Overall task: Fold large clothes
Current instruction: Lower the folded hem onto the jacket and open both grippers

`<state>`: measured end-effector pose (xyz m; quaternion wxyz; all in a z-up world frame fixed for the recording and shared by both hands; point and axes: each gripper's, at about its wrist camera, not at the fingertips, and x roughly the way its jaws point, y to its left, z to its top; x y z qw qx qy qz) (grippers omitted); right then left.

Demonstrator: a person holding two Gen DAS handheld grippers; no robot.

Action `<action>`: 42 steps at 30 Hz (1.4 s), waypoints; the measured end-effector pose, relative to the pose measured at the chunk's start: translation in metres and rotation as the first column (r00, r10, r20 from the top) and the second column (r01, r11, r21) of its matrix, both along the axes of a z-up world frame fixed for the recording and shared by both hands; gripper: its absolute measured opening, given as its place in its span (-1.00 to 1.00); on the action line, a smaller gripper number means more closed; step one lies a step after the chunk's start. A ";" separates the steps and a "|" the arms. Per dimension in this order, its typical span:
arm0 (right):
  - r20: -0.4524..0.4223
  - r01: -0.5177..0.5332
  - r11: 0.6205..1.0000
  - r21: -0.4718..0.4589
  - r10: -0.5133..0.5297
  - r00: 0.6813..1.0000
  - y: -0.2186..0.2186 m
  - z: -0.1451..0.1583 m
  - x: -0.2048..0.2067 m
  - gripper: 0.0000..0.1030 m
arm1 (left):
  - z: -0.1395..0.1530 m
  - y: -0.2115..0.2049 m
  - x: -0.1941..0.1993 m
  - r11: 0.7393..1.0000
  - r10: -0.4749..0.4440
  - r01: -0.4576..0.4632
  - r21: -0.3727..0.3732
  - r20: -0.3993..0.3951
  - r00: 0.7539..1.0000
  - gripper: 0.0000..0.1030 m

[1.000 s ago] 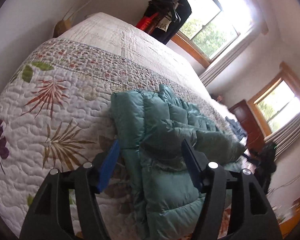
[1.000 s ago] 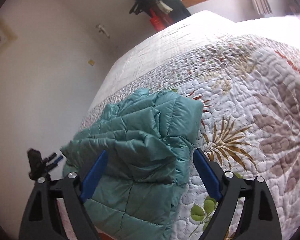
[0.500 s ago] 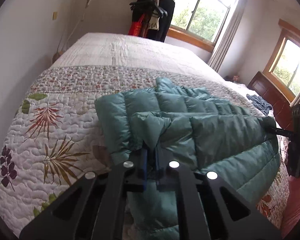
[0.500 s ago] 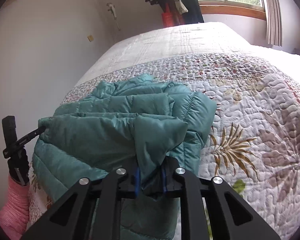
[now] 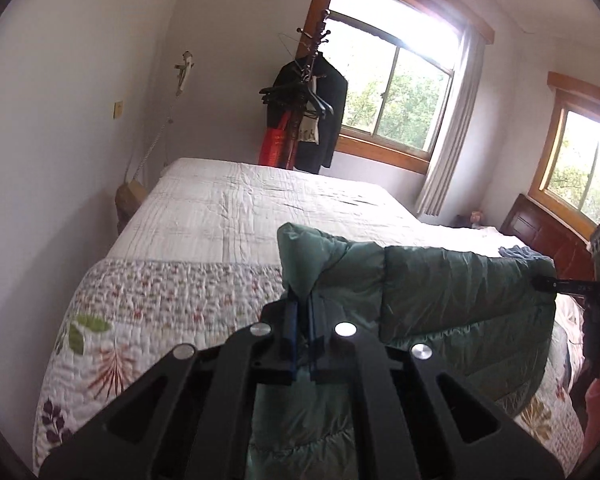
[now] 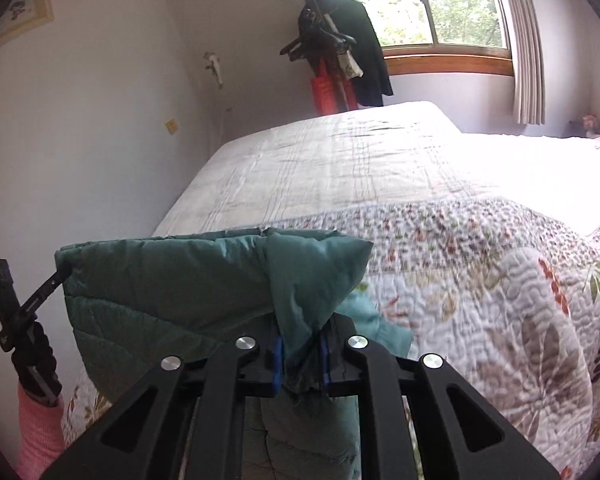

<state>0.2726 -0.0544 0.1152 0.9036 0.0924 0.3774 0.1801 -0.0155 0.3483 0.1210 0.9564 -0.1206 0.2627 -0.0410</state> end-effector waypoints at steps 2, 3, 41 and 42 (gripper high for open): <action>-0.019 0.019 1.000 -0.008 -0.019 1.000 0.006 -0.001 0.025 -0.75 | -0.004 0.002 0.025 1.000 0.006 -0.006 -0.005 -0.035 0.999 -0.96; -0.033 0.027 1.000 -0.006 -0.027 0.999 0.007 -0.005 0.036 -0.75 | -0.012 0.003 0.040 1.000 0.015 -0.016 -0.008 -0.066 0.998 -0.96; -0.308 -0.016 0.994 0.109 0.049 0.950 -0.033 -0.107 -0.029 0.03 | -0.098 0.040 -0.065 0.990 0.068 -0.103 -0.097 -0.310 0.948 -0.14; -0.312 -0.018 0.994 0.110 0.051 0.949 -0.035 -0.110 -0.037 0.03 | -0.102 0.035 -0.072 0.991 0.060 -0.095 -0.095 -0.318 0.946 -0.11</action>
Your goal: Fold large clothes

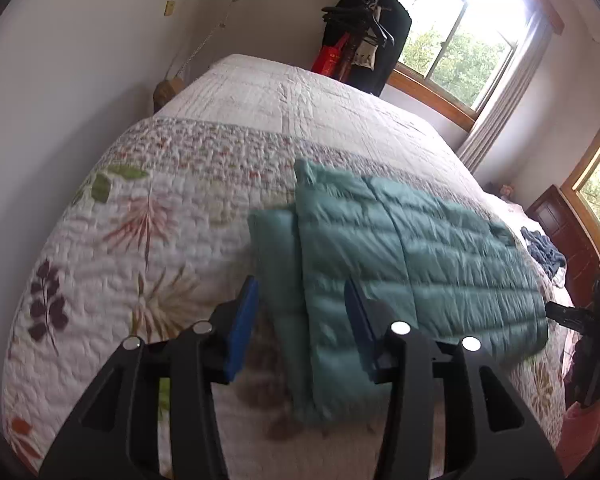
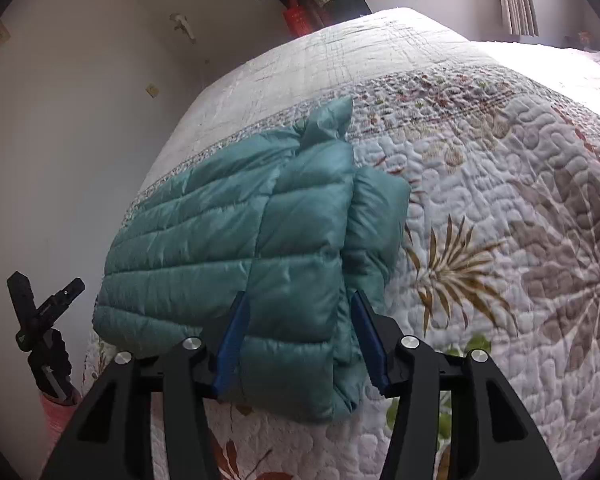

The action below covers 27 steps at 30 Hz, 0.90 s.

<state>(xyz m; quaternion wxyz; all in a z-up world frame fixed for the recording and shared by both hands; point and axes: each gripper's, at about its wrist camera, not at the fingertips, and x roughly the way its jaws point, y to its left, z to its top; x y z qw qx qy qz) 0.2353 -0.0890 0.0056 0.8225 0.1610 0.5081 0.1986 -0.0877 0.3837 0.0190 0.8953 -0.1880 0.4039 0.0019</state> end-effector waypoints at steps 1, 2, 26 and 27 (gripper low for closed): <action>-0.011 -0.003 1.000 0.002 0.003 1.000 -0.001 -0.005 -0.007 0.03 | -0.005 -0.004 -0.006 1.000 -0.009 0.009 0.001 -0.011 1.000 -0.11; -0.021 -0.008 1.000 0.005 0.008 1.000 0.000 -0.009 -0.010 0.03 | -0.010 -0.008 -0.010 1.000 -0.014 0.014 0.003 -0.024 1.000 -0.11; 0.000 0.019 0.981 0.191 -0.020 1.000 -0.023 -0.022 -0.011 0.62 | -0.048 0.026 0.014 0.972 -0.062 0.033 -0.232 -0.119 0.991 0.56; -0.020 0.019 0.977 0.212 -0.015 1.000 -0.023 -0.026 -0.006 0.65 | -0.052 0.027 0.020 0.962 -0.083 0.048 -0.268 -0.122 0.989 0.56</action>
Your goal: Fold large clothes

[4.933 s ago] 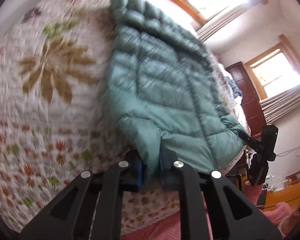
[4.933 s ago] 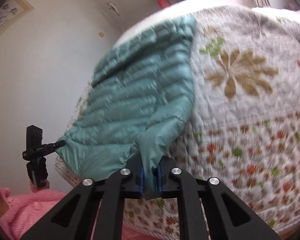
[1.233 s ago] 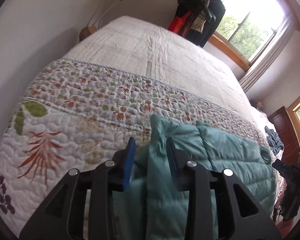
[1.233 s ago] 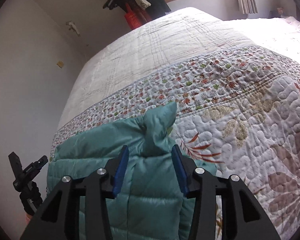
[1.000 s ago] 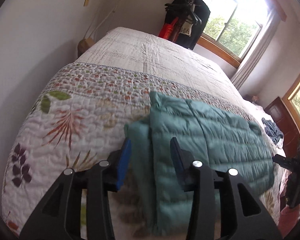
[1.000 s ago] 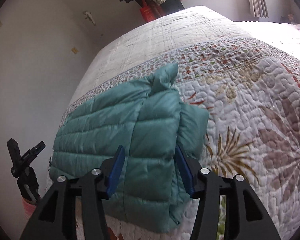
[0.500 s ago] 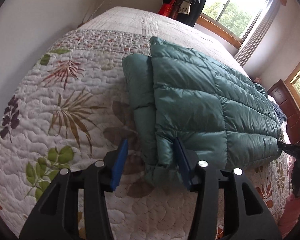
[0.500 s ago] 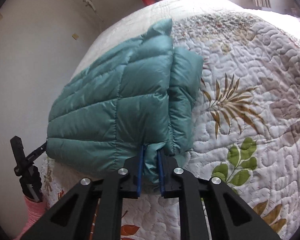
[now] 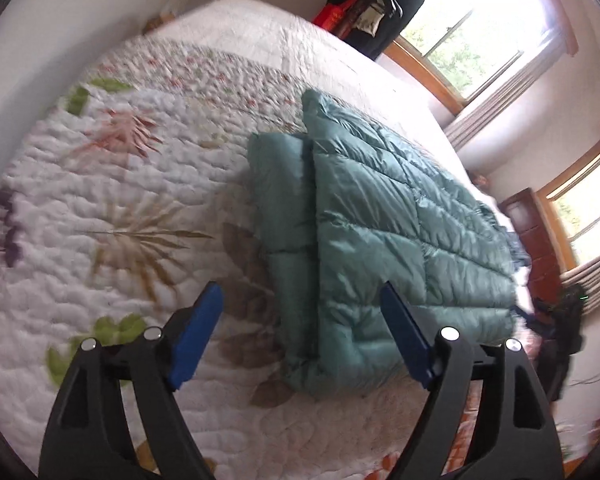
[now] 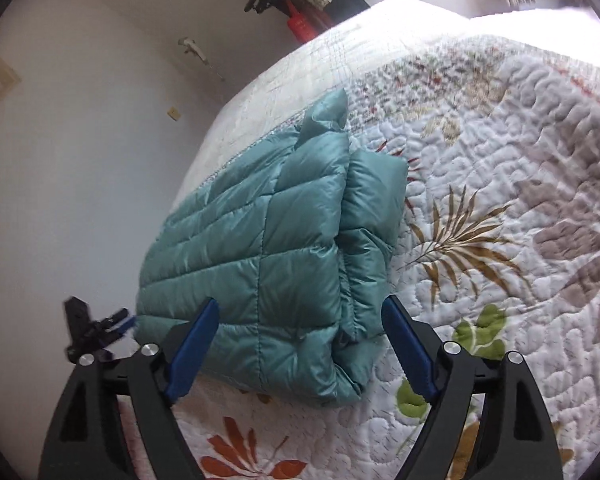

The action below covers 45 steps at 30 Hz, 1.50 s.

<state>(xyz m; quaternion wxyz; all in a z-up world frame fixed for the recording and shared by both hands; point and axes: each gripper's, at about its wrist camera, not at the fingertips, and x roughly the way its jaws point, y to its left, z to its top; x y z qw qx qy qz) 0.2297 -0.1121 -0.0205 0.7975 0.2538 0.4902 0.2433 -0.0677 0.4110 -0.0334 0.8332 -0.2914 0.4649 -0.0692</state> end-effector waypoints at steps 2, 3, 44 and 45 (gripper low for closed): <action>-0.040 0.000 1.000 0.015 0.001 0.999 -0.003 -0.010 0.011 0.65 | -0.008 0.001 0.013 0.998 -0.024 0.024 -0.052 -0.014 1.000 0.56; -0.054 0.006 1.000 0.011 -0.005 0.999 -0.003 -0.015 0.016 0.66 | -0.013 0.001 0.021 0.998 -0.024 0.023 -0.064 -0.020 1.000 0.56; 0.205 -0.100 0.994 0.036 0.091 0.975 0.004 0.050 -0.084 -0.48 | 0.046 -0.088 -0.057 0.964 -0.209 0.239 -0.115 0.230 0.951 -0.56; 0.211 -0.099 0.994 0.038 0.088 0.974 0.000 0.050 -0.094 -0.48 | 0.046 -0.089 -0.065 0.961 -0.216 0.248 -0.121 0.230 0.949 -0.55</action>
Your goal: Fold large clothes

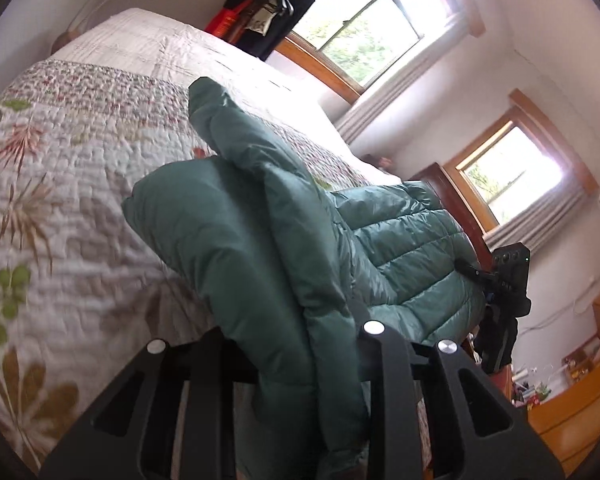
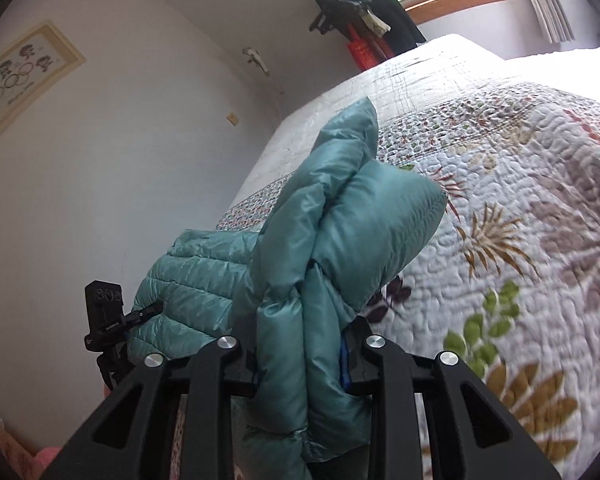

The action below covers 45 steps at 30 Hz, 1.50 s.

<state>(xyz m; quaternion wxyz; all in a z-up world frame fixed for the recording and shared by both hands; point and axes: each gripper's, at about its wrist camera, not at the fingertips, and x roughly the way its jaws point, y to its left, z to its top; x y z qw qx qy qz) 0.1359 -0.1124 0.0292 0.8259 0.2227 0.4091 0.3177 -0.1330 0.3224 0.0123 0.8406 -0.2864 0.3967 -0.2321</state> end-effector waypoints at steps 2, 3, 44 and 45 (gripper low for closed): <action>0.002 0.003 1.000 0.000 -0.003 1.000 -0.006 -0.005 -0.019 -0.48 | -0.008 0.002 -0.018 1.000 -0.005 0.005 -0.009 -0.008 1.000 -0.55; -0.003 0.005 1.000 -0.003 -0.005 1.000 -0.010 -0.011 -0.028 -0.48 | -0.013 0.001 -0.025 1.000 -0.008 0.008 -0.009 -0.016 1.000 -0.55; -0.195 0.082 0.960 -0.267 -0.137 0.971 0.002 -0.056 0.055 0.40 | -0.031 0.016 0.039 0.958 0.141 -0.097 0.268 -0.148 0.979 0.26; -0.212 0.069 0.964 -0.255 -0.126 0.969 0.004 -0.062 0.061 0.32 | -0.038 0.016 0.046 0.958 0.147 -0.098 0.269 -0.170 0.974 0.18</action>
